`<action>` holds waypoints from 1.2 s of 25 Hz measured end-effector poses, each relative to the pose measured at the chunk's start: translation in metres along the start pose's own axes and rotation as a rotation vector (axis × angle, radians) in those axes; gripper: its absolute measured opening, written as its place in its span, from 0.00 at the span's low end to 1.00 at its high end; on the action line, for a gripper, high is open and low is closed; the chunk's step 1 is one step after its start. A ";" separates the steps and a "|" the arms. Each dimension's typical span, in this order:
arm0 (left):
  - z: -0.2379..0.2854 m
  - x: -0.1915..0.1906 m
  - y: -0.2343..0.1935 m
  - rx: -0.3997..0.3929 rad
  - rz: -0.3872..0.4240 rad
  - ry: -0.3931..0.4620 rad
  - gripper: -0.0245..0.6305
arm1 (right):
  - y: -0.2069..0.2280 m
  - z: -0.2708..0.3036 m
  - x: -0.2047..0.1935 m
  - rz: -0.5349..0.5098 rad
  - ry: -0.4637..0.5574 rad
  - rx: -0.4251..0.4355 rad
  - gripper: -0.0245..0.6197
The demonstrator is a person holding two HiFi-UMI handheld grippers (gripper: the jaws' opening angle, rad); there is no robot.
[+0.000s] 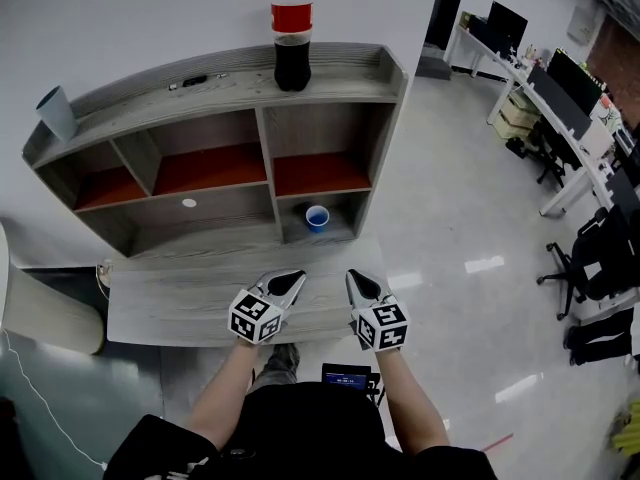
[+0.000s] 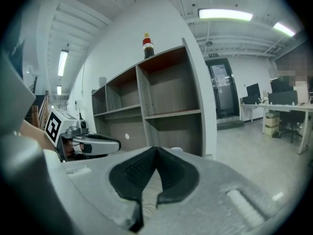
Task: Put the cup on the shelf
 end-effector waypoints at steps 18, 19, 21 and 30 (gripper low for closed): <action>-0.042 -0.015 0.045 -0.039 0.028 -0.040 0.04 | -0.024 -0.051 -0.035 0.135 -0.008 -0.043 0.04; -0.046 -0.015 0.047 -0.051 0.029 -0.039 0.04 | -0.027 -0.052 -0.034 0.136 -0.006 -0.047 0.04; -0.057 -0.017 0.049 -0.070 0.020 -0.041 0.04 | -0.036 -0.053 -0.033 0.135 -0.004 -0.056 0.04; -0.129 -0.042 0.042 -0.081 -0.030 -0.048 0.04 | -0.108 -0.065 -0.049 0.139 -0.016 -0.077 0.04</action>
Point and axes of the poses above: the fingertips, and each gripper's own axes: z forward along the fingers, y to its right, x out of its top, the point moved 6 cm from there along -z, backward along the fingers, and after that the axes turned 8 degrees about x, right-handed, at the moved point
